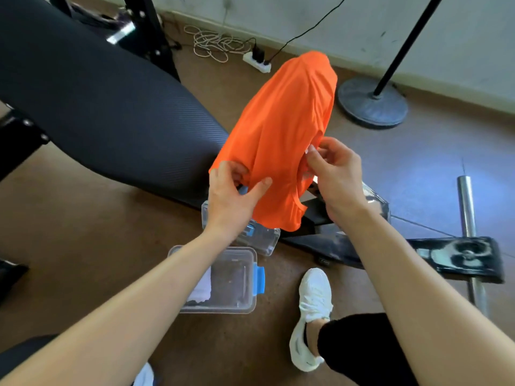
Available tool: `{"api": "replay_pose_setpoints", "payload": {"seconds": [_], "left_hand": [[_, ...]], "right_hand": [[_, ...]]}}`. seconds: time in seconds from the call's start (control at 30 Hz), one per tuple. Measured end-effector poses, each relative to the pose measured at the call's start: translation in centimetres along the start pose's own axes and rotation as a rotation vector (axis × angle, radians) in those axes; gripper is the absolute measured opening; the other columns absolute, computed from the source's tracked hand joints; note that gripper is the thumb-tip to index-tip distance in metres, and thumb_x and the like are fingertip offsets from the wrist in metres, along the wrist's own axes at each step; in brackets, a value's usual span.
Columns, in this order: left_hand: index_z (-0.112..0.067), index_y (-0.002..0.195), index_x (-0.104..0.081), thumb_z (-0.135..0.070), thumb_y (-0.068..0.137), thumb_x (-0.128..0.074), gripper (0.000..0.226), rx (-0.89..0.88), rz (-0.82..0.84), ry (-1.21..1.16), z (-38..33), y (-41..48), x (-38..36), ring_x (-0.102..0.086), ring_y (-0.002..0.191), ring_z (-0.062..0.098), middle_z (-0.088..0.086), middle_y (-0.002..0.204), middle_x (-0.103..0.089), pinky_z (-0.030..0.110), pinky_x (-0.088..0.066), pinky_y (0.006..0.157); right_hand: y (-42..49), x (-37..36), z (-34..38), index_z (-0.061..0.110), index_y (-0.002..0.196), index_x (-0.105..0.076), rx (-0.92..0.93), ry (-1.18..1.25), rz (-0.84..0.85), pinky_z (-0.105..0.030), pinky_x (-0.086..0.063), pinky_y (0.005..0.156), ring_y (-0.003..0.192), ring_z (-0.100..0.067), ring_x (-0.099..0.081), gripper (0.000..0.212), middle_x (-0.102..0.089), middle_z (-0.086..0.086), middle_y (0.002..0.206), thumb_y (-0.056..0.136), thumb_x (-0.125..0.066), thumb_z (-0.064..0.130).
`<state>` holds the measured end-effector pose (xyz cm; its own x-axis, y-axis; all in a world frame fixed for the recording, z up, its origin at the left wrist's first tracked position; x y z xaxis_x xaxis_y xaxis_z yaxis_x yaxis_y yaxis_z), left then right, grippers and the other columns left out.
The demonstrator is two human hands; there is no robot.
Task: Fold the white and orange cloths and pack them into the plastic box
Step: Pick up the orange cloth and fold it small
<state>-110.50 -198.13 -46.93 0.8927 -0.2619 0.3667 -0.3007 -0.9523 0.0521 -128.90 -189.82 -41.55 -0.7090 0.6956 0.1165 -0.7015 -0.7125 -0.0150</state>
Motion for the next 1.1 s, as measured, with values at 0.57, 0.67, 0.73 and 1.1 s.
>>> {"api": "replay_pose_setpoints", "payload": {"seconds": [0.57, 0.67, 0.73, 1.1], "left_hand": [[-0.018, 0.087, -0.054, -0.019, 0.104, -0.052, 0.018, 0.134, 0.121, -0.259, -0.7, -5.9, 8.2, -0.044, 0.066, 0.004, -0.004, 0.077, -0.051, 0.025, -0.039, 0.064], [-0.019, 0.087, -0.058, -0.020, 0.103, -0.055, 0.017, 0.184, 0.134, -0.275, -1.3, -8.7, 11.2, -0.049, 0.066, 0.004, -0.005, 0.077, -0.057, 0.026, -0.041, 0.064], [-0.020, 0.088, -0.061, -0.020, 0.100, -0.060, 0.013, 0.237, 0.151, -0.292, -1.6, -11.0, 13.0, -0.052, 0.068, 0.009, -0.002, 0.078, -0.060, 0.028, -0.042, 0.064], [-0.013, 0.120, -0.065, -0.009, 0.088, -0.062, 0.032, 0.271, 0.324, -0.745, -8.8, -22.0, 19.1, -0.069, 0.086, 0.013, 0.004, 0.100, -0.073, 0.023, -0.058, 0.077]], "right_hand": [[-8.5, 4.9, 3.8, 0.012, 0.091, -0.058, 0.021, 0.052, -0.024, -0.024, -0.046, 0.049, 0.055, -0.013, -0.054, 0.012, -0.066, 0.004, 0.061, 0.102, -0.058, 0.017], [-12.0, 5.5, 4.3, 0.011, 0.091, -0.060, -0.004, 0.043, 0.006, -0.029, -0.050, 0.056, 0.066, -0.023, -0.056, 0.012, -0.068, -0.003, 0.067, 0.101, -0.060, 0.019], [-14.3, 5.8, 4.6, 0.015, 0.088, -0.062, -0.016, 0.015, 0.047, -0.034, -0.053, 0.061, 0.067, -0.021, -0.060, 0.014, -0.071, -0.002, 0.070, 0.100, -0.061, 0.021], [-27.3, 4.4, 4.1, 0.027, 0.097, -0.068, 0.072, -0.358, 0.238, -0.032, -0.050, 0.064, 0.064, -0.013, -0.057, 0.009, -0.063, -0.006, 0.073, 0.091, -0.072, 0.022]]}}
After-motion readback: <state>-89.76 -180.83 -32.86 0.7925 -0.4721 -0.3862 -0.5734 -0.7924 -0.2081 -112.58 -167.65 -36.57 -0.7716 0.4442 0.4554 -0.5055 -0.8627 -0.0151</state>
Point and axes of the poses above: each hand's wrist, its own y-axis towards the middle knuckle, its own x-axis out of the back of the hand, z = x × y, the point moved 5 cm from there along y, towards the middle knuckle
